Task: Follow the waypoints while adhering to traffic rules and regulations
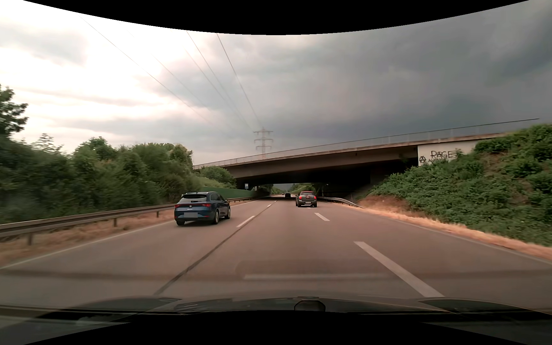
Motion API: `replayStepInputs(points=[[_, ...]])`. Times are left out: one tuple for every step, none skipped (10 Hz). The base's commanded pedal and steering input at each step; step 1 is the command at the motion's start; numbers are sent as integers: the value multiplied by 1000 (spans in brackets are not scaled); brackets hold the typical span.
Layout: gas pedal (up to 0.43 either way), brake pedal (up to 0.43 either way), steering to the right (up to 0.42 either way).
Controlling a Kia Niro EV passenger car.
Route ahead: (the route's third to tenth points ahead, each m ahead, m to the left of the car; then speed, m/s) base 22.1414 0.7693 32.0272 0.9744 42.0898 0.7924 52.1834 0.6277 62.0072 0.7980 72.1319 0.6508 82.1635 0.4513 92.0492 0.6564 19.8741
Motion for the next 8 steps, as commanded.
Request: replayStepInputs(points=[[169,0,-1],[169,0,-1],[177,0,-1],[177,0,-1],[177,0,-1],[177,0,-1],[177,0,-1],[177,0,-1]])
